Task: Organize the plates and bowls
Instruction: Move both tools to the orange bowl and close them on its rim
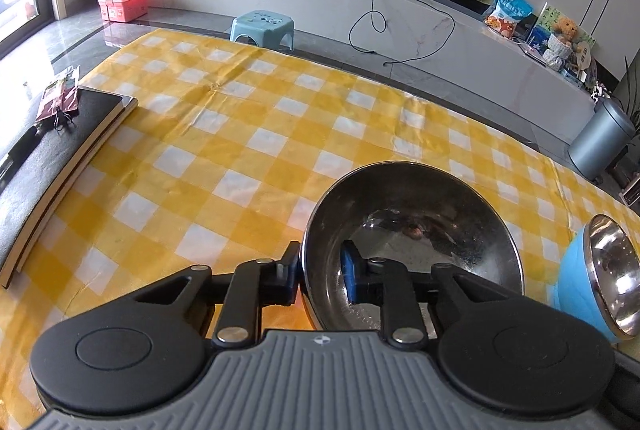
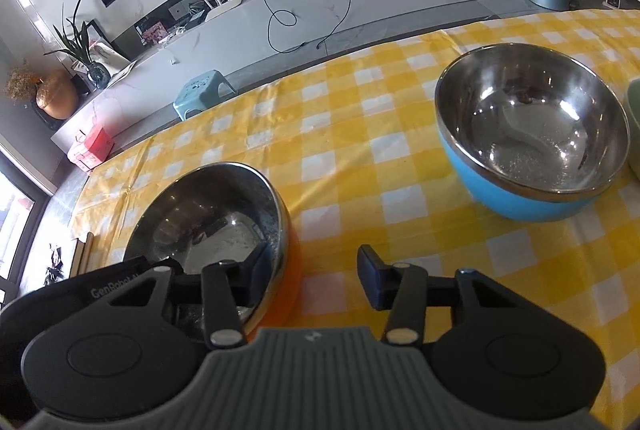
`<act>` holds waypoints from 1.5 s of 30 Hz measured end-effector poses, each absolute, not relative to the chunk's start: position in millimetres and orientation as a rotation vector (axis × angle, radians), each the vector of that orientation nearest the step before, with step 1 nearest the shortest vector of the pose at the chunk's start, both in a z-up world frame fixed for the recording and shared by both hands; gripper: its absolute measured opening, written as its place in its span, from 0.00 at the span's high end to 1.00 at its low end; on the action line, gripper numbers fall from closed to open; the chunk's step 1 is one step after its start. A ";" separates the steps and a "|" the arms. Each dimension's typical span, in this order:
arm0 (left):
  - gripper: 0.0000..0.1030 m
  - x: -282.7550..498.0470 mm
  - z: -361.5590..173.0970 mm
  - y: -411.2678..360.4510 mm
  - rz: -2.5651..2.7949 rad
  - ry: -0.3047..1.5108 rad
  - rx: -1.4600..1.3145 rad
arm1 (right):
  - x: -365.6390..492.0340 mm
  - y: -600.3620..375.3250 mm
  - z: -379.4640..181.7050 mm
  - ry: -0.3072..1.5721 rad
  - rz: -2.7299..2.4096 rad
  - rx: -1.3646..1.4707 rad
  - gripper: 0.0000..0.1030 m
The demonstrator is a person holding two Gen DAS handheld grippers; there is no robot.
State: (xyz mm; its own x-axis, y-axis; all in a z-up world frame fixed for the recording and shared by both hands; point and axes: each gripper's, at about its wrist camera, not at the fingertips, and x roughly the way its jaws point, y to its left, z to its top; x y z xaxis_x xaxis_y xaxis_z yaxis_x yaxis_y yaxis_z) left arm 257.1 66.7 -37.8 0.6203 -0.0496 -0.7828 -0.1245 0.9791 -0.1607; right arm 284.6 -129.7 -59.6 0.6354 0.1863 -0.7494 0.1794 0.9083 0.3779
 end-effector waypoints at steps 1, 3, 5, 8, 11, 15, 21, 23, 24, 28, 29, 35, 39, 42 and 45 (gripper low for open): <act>0.82 257.8 -38.3 67.2 0.040 0.902 -0.208 | 285.0 -129.0 -59.5 0.890 0.008 0.450 0.64; 0.87 258.6 -39.0 67.1 0.051 0.906 -0.199 | 286.3 -128.0 -59.2 0.893 0.020 0.466 0.73; 0.88 258.0 -38.6 67.5 0.048 0.905 -0.202 | 288.0 -125.6 -58.0 0.898 0.034 0.476 0.82; 0.89 257.4 -37.7 67.3 0.047 0.908 -0.202 | 290.0 -121.3 -55.7 0.904 0.023 0.464 0.88; 0.91 254.1 -33.9 66.8 0.043 0.905 -0.198 | 289.6 -120.9 -54.2 0.912 0.006 0.459 0.89; 0.91 242.7 -22.5 66.3 0.033 0.891 -0.199 | 279.6 -124.1 -46.6 0.897 0.009 0.461 0.90; 0.92 217.4 0.5 64.6 0.018 0.877 -0.228 | 253.9 -135.7 -26.3 0.876 0.014 0.489 0.90; 0.91 206.3 8.5 61.4 0.017 0.873 -0.231 | 242.2 -141.2 -19.9 0.872 0.019 0.500 0.90; 0.91 200.8 11.9 59.9 0.015 0.872 -0.232 | 236.1 -144.0 -17.0 0.870 0.020 0.505 0.90; 0.91 174.7 23.0 52.4 -0.002 0.871 -0.250 | 206.5 -157.2 -3.5 0.854 0.017 0.521 0.90; 0.91 167.5 24.4 50.3 -0.007 0.871 -0.254 | 198.6 -161.5 -0.5 0.850 0.015 0.524 0.90; 0.90 127.6 30.7 35.3 -0.038 0.872 -0.285 | 151.9 -185.3 13.4 0.833 -0.004 0.539 0.90; 0.90 103.6 34.9 24.2 -0.067 0.865 -0.277 | 119.7 -201.1 18.3 0.818 -0.018 0.542 0.90; 0.90 87.7 36.0 12.7 -0.092 0.873 -0.263 | 96.8 -213.8 20.3 0.820 -0.030 0.546 0.90; 0.89 73.5 34.5 1.3 -0.123 0.893 -0.245 | 79.2 -225.1 18.8 0.834 -0.052 0.549 0.91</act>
State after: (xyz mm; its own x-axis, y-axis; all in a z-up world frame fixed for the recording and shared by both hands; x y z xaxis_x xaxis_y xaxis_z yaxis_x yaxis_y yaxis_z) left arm 73.5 1.3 34.5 0.6226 -0.2074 -0.7545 0.0045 0.9652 -0.2616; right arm 79.2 -225.1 18.8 0.6792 0.1667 -0.7148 0.2540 0.8603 0.4420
